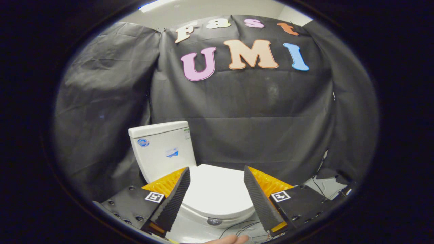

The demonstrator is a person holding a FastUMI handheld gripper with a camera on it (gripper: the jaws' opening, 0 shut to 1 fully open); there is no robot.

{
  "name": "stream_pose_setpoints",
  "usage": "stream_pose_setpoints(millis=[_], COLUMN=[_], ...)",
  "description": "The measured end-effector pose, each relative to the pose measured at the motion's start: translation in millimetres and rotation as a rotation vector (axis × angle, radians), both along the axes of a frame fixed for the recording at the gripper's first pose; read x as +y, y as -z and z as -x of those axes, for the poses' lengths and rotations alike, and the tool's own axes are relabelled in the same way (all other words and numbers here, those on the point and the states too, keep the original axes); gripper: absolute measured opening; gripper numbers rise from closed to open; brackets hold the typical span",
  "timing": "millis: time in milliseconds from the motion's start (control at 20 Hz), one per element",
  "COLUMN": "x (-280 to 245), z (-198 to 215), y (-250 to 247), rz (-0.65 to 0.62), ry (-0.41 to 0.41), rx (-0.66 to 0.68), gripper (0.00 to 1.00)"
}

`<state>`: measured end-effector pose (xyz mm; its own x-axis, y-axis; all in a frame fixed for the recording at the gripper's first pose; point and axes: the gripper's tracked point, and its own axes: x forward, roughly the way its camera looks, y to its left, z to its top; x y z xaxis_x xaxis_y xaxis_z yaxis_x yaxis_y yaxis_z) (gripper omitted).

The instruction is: Open the toilet lid.

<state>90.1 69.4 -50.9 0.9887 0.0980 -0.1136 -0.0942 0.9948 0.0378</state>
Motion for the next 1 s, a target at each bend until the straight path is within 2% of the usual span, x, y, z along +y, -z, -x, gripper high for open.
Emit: stream_pose_setpoints(millis=[150, 350, 600, 700, 800, 1000], x=[12, 21, 38, 35, 33, 37], z=[-4, 1, -4, -4, -4, 0], y=[20, 60, 94, 110, 120, 121], rz=[-0.027, -0.090, -0.238, -0.268, -0.361, -0.506], ry=[0.000, -0.002, -0.003, 0.039, 0.080, 0.145], rx=[0.031, 0.144, 0.214, 0.250, 0.258, 0.183], gripper=[0.98, 0.98, 0.98, 0.98, 0.97, 0.97])
